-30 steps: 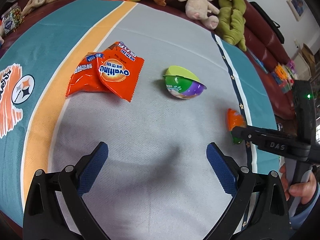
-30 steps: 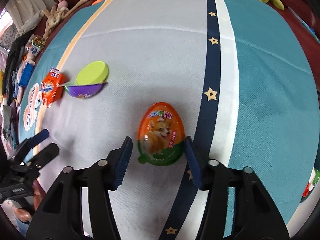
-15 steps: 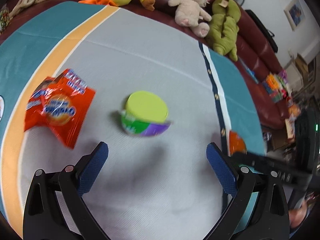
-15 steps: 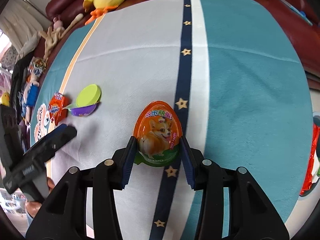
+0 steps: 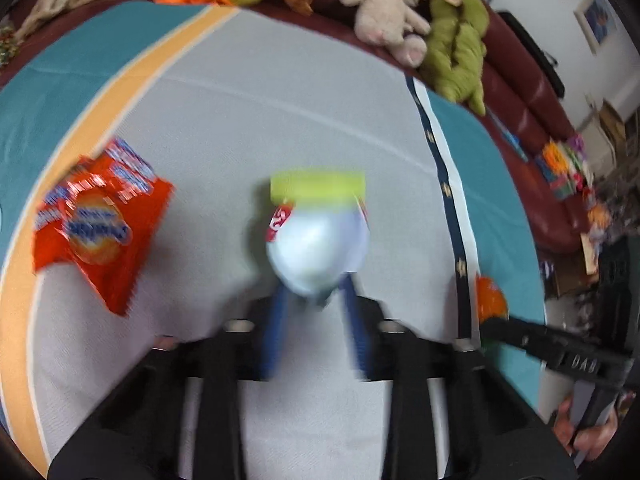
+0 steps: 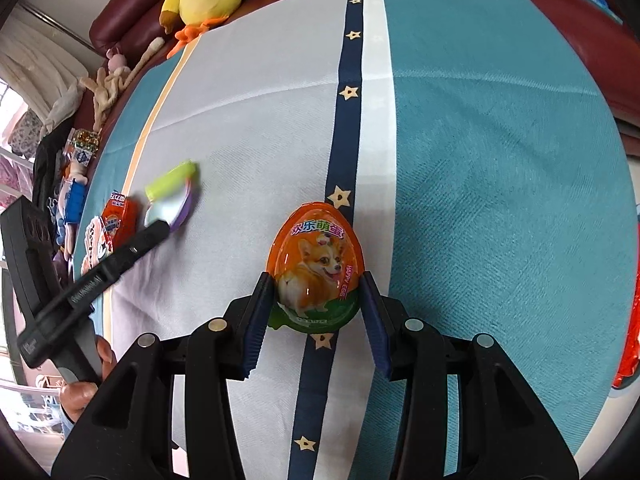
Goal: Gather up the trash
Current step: 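Grasp the orange toy egg with the right tool while the left tool grasps the white cup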
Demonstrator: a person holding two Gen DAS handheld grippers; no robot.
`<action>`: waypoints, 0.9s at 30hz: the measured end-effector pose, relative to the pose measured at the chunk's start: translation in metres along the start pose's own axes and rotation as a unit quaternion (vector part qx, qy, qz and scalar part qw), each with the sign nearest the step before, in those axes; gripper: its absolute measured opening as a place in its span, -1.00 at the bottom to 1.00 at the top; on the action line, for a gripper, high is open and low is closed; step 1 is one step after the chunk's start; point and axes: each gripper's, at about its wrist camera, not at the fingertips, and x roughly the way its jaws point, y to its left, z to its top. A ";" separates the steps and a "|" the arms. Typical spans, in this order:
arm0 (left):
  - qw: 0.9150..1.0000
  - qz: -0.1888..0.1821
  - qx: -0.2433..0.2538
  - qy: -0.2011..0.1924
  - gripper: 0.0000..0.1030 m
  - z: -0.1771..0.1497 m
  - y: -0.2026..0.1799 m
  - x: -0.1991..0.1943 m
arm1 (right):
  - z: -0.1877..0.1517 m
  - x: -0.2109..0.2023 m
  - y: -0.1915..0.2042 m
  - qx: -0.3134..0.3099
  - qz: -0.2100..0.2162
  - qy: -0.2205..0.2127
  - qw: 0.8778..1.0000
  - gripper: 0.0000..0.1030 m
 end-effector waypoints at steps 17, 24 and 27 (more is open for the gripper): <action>1.000 -0.014 0.006 0.003 -0.37 -0.017 0.002 -0.028 | -0.008 -0.016 -0.022 0.015 0.014 -0.009 1.000 -0.19; 1.000 0.007 0.006 -0.018 -0.34 0.010 0.002 -0.026 | -0.001 -0.016 -0.013 0.011 0.021 -0.013 1.000 -0.19; 1.000 0.021 0.014 -0.001 -0.34 0.016 0.004 -0.008 | -0.001 -0.016 -0.013 0.011 0.020 -0.012 1.000 -0.19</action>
